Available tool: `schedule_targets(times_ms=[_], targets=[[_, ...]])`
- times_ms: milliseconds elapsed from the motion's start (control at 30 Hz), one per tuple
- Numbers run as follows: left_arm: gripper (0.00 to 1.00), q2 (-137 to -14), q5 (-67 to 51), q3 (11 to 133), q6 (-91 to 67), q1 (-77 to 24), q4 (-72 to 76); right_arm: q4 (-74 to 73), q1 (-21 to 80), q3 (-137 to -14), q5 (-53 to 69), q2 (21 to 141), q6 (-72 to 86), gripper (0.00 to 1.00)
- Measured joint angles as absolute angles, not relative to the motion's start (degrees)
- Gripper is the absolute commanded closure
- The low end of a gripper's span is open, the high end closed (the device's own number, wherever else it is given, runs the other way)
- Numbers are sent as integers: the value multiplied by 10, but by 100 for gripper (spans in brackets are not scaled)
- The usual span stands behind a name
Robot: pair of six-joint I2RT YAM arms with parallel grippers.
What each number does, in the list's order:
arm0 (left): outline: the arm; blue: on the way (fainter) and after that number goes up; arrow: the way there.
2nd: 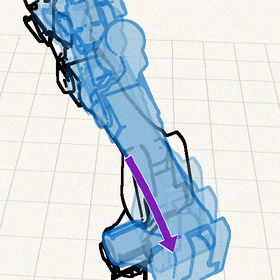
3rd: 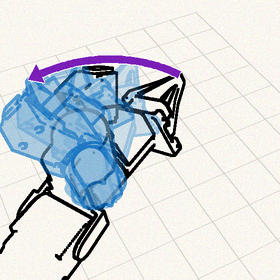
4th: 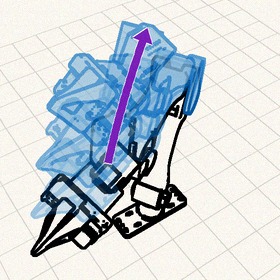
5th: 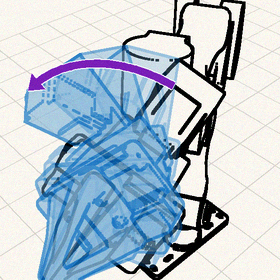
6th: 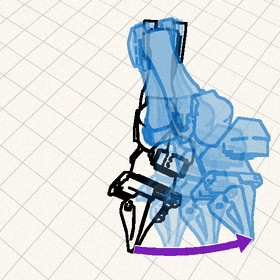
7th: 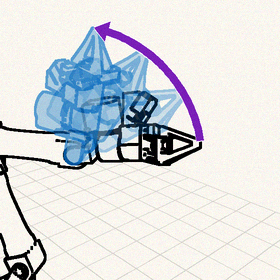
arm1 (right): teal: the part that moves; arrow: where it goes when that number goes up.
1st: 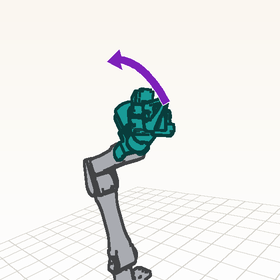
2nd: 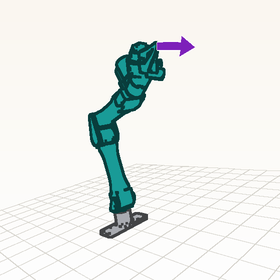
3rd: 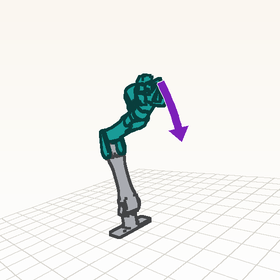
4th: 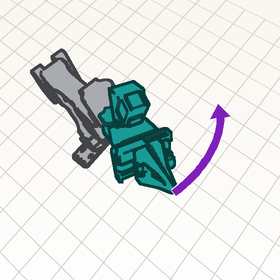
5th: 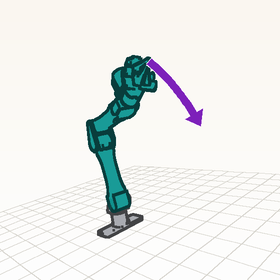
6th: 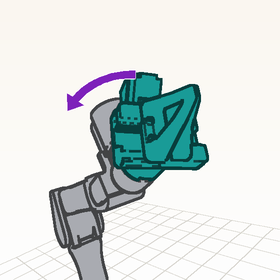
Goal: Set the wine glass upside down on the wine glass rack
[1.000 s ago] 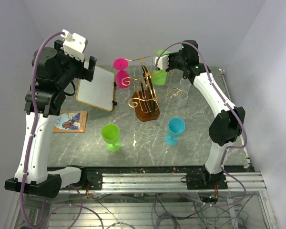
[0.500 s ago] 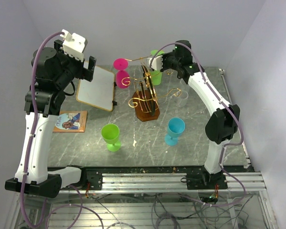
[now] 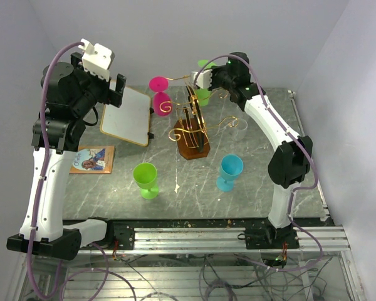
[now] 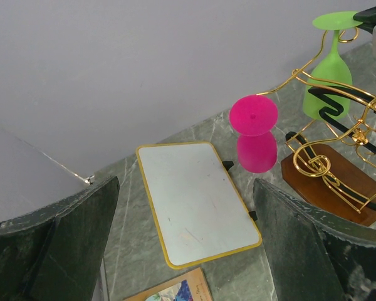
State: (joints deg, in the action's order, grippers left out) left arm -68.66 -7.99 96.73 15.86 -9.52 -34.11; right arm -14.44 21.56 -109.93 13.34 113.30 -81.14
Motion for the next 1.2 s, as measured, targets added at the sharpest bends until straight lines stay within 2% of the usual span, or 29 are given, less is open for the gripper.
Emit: schedule_targets(times_ms=[467,1200], targets=[[2,-686,-82,966,159,-94,-341,-80,216,-1099,78,1144,-805,100],[2,-686,-82,965,159,-92,-341,-80,215,-1082,55,1149,-819,100]])
